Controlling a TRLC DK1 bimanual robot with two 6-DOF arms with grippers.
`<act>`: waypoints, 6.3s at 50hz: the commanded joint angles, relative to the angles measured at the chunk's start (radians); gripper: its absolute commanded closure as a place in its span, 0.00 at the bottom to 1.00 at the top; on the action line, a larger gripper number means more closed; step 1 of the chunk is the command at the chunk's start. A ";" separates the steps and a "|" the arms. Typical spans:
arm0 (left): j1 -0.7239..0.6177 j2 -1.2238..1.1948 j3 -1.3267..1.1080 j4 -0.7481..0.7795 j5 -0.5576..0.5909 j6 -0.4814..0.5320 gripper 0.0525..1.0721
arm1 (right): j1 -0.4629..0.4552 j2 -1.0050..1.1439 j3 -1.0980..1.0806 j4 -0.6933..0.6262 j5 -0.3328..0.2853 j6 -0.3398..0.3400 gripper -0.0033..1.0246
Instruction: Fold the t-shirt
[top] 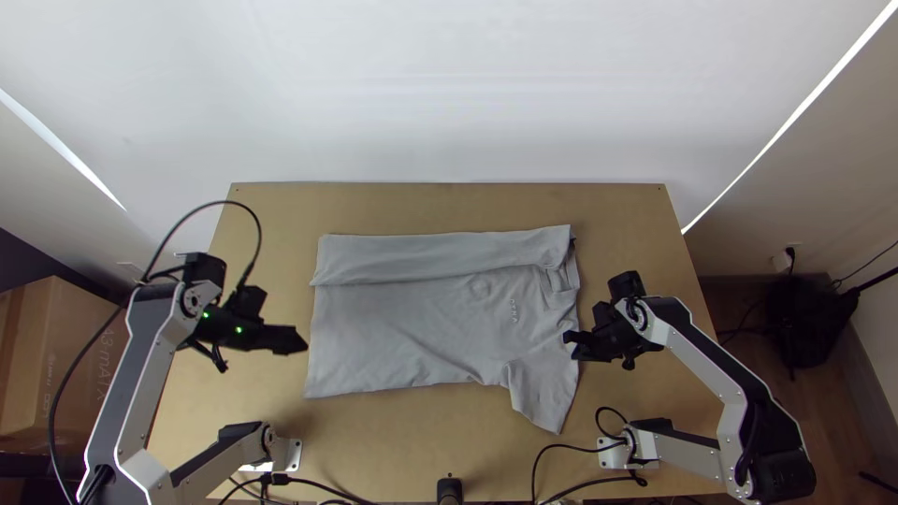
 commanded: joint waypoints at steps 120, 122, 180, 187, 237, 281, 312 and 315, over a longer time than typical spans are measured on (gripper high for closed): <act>-0.215 0.169 -0.207 0.232 -0.228 0.041 0.98 | -0.123 -0.095 0.133 -0.099 -0.006 -0.119 0.98; -0.198 0.162 -0.206 0.232 -0.226 0.055 0.98 | -0.129 -0.095 0.140 -0.101 -0.006 -0.123 0.98; -0.030 0.293 0.147 0.251 -0.194 0.047 0.98 | -0.080 -0.006 0.354 -0.076 0.004 -0.189 0.98; -0.034 0.362 0.247 0.249 -0.193 0.024 0.98 | -0.051 0.028 0.400 -0.065 0.004 -0.183 0.98; -0.082 0.906 0.863 0.202 -0.193 -0.042 0.98 | -0.040 0.672 1.004 -0.010 0.016 -0.154 0.98; 0.044 0.958 0.879 0.214 0.059 -0.069 0.04 | -0.097 0.807 1.194 0.022 0.165 -0.048 0.03; 0.179 0.861 0.498 0.235 0.324 0.027 0.04 | -0.197 0.537 0.984 -0.035 -0.470 0.225 0.04; 0.176 0.863 0.480 0.255 0.324 0.024 0.04 | -0.195 0.528 0.973 -0.035 -0.473 0.228 0.04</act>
